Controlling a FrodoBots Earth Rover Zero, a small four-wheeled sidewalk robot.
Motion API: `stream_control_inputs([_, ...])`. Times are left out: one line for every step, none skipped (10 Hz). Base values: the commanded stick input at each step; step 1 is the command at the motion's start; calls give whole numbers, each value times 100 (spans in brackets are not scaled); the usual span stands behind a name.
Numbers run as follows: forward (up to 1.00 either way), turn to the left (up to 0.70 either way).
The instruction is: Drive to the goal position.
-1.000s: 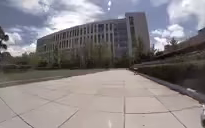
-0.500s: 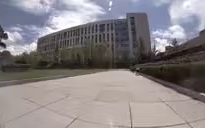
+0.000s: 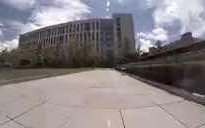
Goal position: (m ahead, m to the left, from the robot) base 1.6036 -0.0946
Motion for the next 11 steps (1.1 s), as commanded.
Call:
stream_control_inputs([70,-35])
stream_control_inputs([70,-35])
stream_control_inputs([70,-30])
stream_control_inputs([70,-7])
stream_control_inputs([70,13])
stream_control_inputs([70,4])
stream_control_inputs([70,1])
stream_control_inputs([70,-28])
stream_control_inputs([70,-33])
stream_control_inputs([70,-35])
stream_control_inputs([70,-35])
